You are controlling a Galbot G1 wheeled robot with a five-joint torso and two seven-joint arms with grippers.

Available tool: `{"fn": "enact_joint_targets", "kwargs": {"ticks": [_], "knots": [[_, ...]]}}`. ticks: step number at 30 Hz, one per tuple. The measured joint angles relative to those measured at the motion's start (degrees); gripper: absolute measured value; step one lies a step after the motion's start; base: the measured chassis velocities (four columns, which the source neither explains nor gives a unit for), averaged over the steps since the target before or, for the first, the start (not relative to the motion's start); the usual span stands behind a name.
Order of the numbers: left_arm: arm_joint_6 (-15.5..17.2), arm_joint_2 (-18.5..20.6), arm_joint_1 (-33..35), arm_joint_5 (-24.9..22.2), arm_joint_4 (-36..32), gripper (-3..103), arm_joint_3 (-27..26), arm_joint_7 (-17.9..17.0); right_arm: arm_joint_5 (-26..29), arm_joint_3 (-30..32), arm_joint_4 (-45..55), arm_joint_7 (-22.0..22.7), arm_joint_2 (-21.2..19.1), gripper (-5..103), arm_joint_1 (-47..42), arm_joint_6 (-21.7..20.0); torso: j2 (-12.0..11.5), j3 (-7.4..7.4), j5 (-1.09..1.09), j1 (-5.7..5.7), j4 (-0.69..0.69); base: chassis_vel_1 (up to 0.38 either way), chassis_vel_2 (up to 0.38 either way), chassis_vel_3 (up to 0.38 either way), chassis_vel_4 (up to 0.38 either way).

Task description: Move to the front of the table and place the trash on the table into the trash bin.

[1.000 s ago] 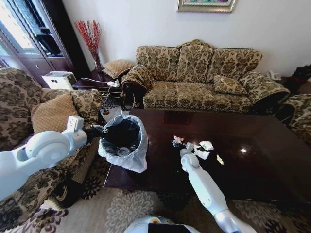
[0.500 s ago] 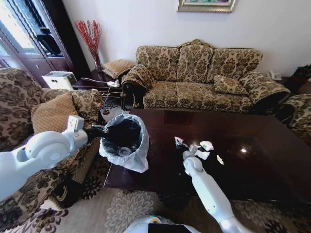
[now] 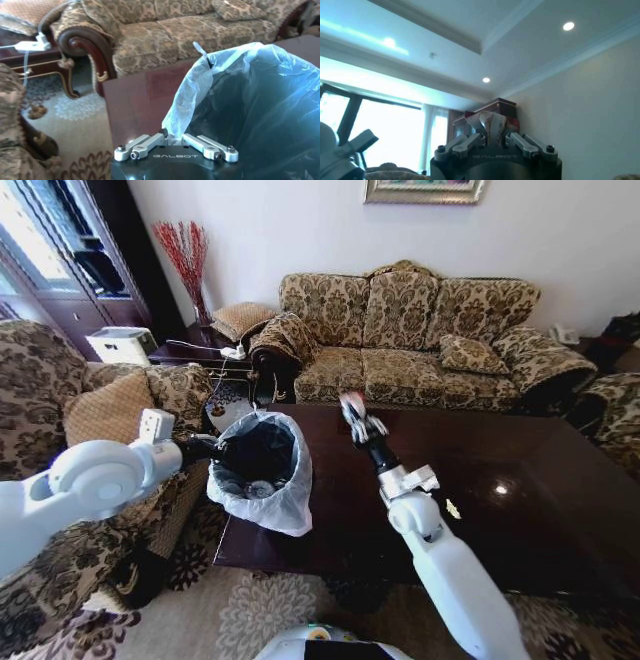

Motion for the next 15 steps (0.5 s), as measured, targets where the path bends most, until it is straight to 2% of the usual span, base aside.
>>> {"fn": "enact_joint_targets", "kwargs": {"ticks": [2, 6, 12, 13, 15], "knots": [[0.0, 0.0, 0.3, -0.2, -1.2, 0, 0.3, -0.5, 0.6, -4.8, 0.6, -1.8, 0.1, 11, 2.8, -0.1, 0.0, 0.00, 0.02, 0.00, 0.02, 0.000, 0.000, 0.000, 0.000], [0.2, -0.1, 0.3, -0.2, -1.5, 0, 0.3, -0.6, -0.1, -9.0, 0.4, -3.0, 0.0, 11, 3.6, -0.4, 0.0, 0.00, 0.00, 0.01, 0.02, 0.000, 0.000, 0.000, 0.000], [0.2, -1.2, 0.2, 0.0, -1.6, 0, 0.2, -0.9, -2.7, -10.5, -0.1, -3.2, -0.8, 11, 1.8, -0.6, 0.0, 0.00, 0.01, 0.00, 0.00, 0.000, 0.000, 0.000, 0.000], [0.2, -1.5, 0.2, 0.1, -1.7, 0, 0.2, -0.9, -3.0, -10.8, -0.1, -3.2, -1.0, 8, 1.4, -0.6, 0.0, 0.00, 0.01, 0.00, 0.00, 0.000, 0.000, 0.000, 0.000], [-0.1, -2.0, 0.3, 0.3, -1.8, 0, 0.2, -0.7, -3.7, -11.4, -0.4, -3.1, -1.2, 11, 0.8, -0.6, 0.0, 0.00, 0.01, 0.01, 0.00, 0.000, 0.000, 0.000, 0.000]]}}
